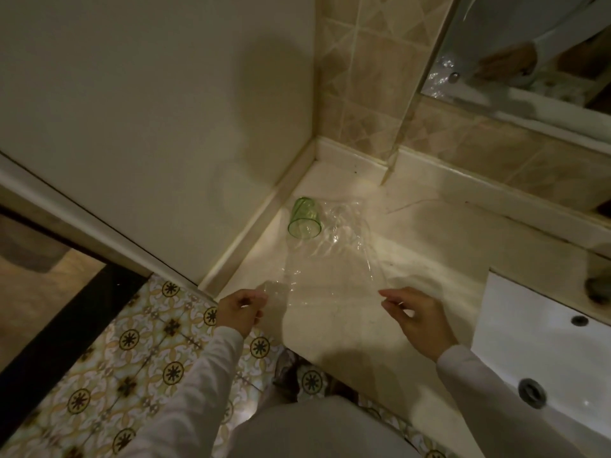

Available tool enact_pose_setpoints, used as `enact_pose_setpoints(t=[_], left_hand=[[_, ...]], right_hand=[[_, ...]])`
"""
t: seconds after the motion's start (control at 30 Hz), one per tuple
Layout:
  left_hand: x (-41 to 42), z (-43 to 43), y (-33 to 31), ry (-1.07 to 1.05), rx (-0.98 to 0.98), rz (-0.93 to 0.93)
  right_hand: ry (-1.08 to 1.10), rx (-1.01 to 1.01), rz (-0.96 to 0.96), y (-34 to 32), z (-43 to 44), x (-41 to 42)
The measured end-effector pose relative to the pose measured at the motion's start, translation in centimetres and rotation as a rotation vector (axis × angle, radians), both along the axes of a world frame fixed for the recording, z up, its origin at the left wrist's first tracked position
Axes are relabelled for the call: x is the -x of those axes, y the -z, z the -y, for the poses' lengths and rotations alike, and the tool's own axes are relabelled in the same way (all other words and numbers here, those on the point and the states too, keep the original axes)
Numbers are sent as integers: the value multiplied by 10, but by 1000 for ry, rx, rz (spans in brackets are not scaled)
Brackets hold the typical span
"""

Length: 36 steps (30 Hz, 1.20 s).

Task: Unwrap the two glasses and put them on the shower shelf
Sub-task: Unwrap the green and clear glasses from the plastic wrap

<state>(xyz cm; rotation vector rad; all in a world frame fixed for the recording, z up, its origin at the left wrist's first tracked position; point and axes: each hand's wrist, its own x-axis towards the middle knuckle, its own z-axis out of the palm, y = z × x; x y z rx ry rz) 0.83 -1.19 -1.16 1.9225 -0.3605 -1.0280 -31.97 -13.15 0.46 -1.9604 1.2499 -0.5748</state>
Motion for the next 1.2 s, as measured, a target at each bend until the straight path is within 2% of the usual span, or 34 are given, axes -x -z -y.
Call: enact_pose_setpoints(t=[0.07, 0.1, 0.17, 0.23, 0.33, 0.43, 0.57, 0.8, 0.93, 1.2], left_hand=[[3, 0, -1, 3, 0, 16], [4, 0, -1, 20, -4, 84], [11, -1, -6, 105, -28, 346], [22, 1, -11, 270, 0, 630], [47, 17, -20, 658, 54, 819], [67, 39, -16, 919, 1, 848], [77, 57, -7, 1084, -148, 901], [81, 50, 2, 1090, -158, 914], [80, 46, 0, 1069, -147, 886], [77, 44, -3, 1046, -119, 884]], right_hand=[[-88, 38, -49, -3, 0, 4], [-120, 63, -73, -5, 0, 5], [-161, 128, -107, -9, 0, 4], [-170, 162, -115, -11, -1, 2], [-143, 178, -101, -16, -1, 0], [-128, 182, -75, -19, -3, 2], [-119, 223, -116, -18, -1, 10], [-289, 249, -335, 0, -4, -5], [-274, 168, -378, 11, -1, -21], [-256, 263, -177, 7, -7, -26]])
